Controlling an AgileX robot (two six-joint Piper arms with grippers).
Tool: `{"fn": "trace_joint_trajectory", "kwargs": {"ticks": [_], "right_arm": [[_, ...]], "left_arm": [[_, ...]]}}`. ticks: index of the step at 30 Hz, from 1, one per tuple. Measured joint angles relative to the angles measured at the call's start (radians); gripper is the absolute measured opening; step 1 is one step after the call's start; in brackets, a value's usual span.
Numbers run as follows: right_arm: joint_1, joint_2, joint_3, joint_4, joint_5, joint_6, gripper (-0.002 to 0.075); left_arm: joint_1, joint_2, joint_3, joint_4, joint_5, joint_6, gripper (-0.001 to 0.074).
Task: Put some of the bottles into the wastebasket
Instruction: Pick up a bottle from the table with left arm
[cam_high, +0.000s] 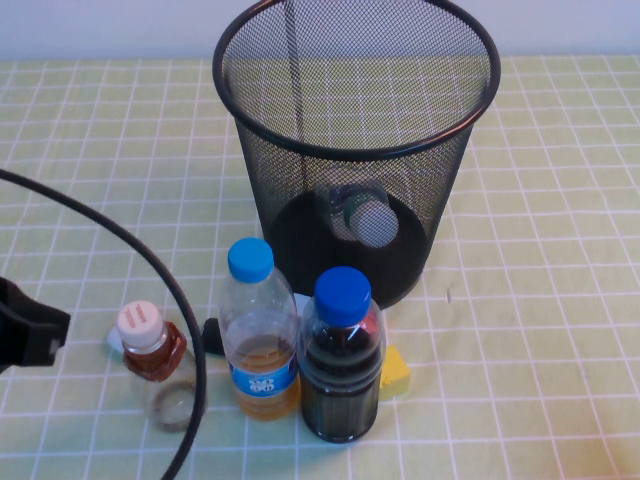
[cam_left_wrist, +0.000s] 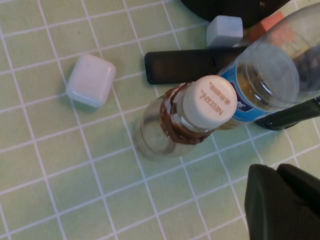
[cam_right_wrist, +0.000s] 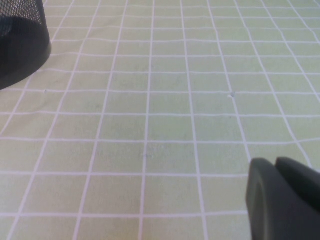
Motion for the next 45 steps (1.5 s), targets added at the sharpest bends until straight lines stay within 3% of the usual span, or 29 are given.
{"fn": "trace_joint_trajectory", "kwargs": {"ticks": [7, 16, 19, 31, 45], "right_arm": [[0.0, 0.0, 0.0, 0.0, 0.0, 0.0, -0.0007], [0.0, 0.0, 0.0, 0.0, 0.0, 0.0, -0.0007], [0.0, 0.0, 0.0, 0.0, 0.0, 0.0, -0.0007], [0.0, 0.0, 0.0, 0.0, 0.0, 0.0, -0.0007], [0.0, 0.0, 0.0, 0.0, 0.0, 0.0, -0.0007]], "left_arm": [[-0.012, 0.047, 0.0, -0.041, -0.06, 0.008, 0.0046], [-0.012, 0.135, 0.0, -0.077, -0.076, 0.051, 0.0349], [-0.012, 0.176, 0.0, -0.061, -0.076, 0.054, 0.04], [-0.015, 0.293, 0.0, -0.055, -0.147, 0.067, 0.0421], [-0.098, 0.339, 0.0, 0.023, -0.184, 0.036, 0.0421]]}}
